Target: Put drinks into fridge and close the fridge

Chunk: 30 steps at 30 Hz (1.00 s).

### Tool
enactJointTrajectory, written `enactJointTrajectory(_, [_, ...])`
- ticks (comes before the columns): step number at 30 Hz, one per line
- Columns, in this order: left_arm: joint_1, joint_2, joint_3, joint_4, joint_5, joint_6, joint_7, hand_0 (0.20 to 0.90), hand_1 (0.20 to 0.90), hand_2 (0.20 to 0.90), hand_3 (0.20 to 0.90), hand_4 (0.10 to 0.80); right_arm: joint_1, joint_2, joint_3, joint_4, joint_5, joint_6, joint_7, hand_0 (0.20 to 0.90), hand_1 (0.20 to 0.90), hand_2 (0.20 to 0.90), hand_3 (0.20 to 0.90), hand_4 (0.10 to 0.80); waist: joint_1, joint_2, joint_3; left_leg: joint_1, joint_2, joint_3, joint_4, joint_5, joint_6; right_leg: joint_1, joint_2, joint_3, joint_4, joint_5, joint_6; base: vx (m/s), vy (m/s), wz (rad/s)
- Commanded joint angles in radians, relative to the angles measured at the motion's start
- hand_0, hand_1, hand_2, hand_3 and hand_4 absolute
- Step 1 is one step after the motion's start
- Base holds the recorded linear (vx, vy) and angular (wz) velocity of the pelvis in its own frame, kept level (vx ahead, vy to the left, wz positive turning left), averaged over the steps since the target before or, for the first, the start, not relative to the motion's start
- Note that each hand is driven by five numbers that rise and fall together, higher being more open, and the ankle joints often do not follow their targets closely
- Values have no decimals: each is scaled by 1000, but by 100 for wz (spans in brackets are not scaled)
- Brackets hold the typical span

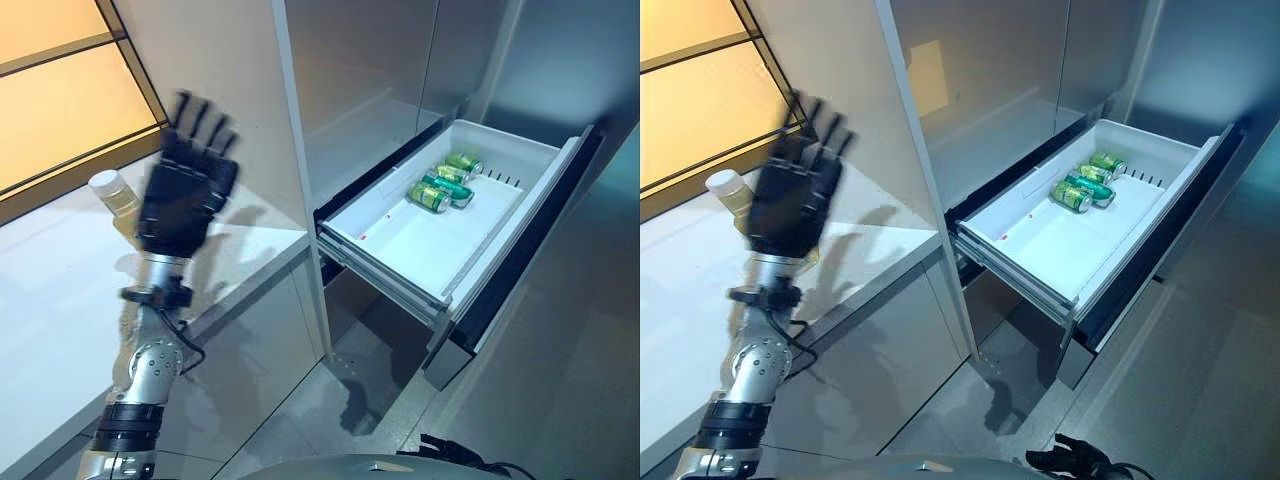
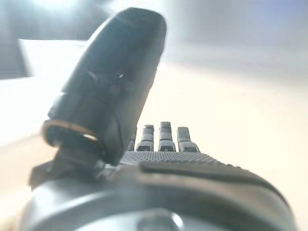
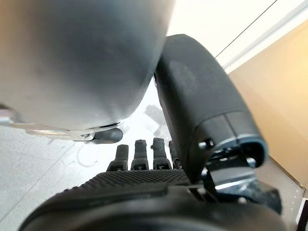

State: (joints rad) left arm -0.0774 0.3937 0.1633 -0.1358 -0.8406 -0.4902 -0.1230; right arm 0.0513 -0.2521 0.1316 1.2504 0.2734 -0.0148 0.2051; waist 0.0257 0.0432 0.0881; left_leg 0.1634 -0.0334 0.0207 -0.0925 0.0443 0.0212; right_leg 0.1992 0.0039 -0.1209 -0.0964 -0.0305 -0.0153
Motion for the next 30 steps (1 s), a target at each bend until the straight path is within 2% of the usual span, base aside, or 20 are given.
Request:
enactJointTrajectory(1, [-133,57,31,-104,315,-149,266,900,900,900,900,800,2,48,42,57,9,-12,6,900,900,900,900,800,17,-22,-50,5,-16,-29,5,-118,10,-53,-6,-35,73,-53,45,10,-3,4])
enactJointTrajectory(6, [-191,117,11,-57,524,-74,516,900,900,900,900,800,0,49,63,54,3,-5,6,900,900,900,900,800,2,-23,-55,7,-11,-15,5,-117,9,-56,-3,-24,79,-56,44,6,1,3])
enactJointTrajectory(11, [-217,160,-5,0,606,10,617,900,900,900,900,800,-3,45,66,52,-7,5,9,900,900,900,900,800,-7,-21,-54,10,-10,-5,6,-116,9,-56,-2,-14,84,-56,45,5,3,-1])
enactJointTrajectory(16, [-225,180,-14,59,631,95,650,900,900,900,900,800,-9,40,63,51,-13,14,11,900,900,900,900,800,-12,-20,-50,16,-10,2,7,-118,10,-54,0,-6,87,-58,45,0,0,0])
enactJointTrajectory(30, [-219,211,-23,206,653,192,671,900,900,900,900,800,-13,24,51,47,-34,30,19,900,900,900,900,800,-18,-18,-47,27,-12,14,12,-122,11,-47,-3,0,97,-64,48,1,1,0])
